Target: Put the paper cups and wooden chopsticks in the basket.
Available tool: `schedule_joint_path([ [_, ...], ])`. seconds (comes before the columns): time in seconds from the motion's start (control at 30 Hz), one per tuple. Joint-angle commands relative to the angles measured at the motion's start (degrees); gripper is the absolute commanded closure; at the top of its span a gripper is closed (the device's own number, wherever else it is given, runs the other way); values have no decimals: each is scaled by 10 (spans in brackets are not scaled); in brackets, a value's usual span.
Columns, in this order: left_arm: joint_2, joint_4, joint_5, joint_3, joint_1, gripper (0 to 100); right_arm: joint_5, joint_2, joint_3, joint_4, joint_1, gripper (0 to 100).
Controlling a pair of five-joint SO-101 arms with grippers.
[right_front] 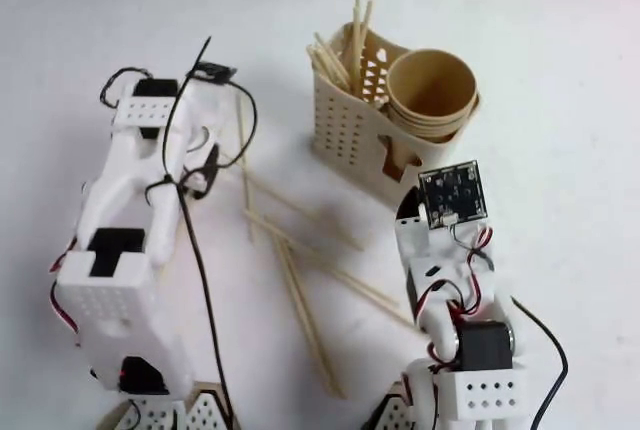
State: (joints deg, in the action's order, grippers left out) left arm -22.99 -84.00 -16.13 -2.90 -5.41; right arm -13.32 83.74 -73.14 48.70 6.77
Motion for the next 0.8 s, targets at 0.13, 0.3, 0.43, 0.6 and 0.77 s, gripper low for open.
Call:
schedule_joint_path([
  [0.13, 85, -57, -55, -22, -14, 977, 4, 8, 4, -11, -3, 974],
  [0.3, 181, -103, -88, -23, -15, 977, 4, 8, 4, -11, -3, 974],
  [0.43, 249, -127, -92, -23, -15, 977, 4, 8, 4, -11, -3, 974],
  [0.6, 320, -129, -89, -24, -12, 977, 4, 8, 4, -11, -3, 974],
  [0.77, 395, -78, -47, -38, 11, 977, 4, 8, 4, -11, -4, 974],
])
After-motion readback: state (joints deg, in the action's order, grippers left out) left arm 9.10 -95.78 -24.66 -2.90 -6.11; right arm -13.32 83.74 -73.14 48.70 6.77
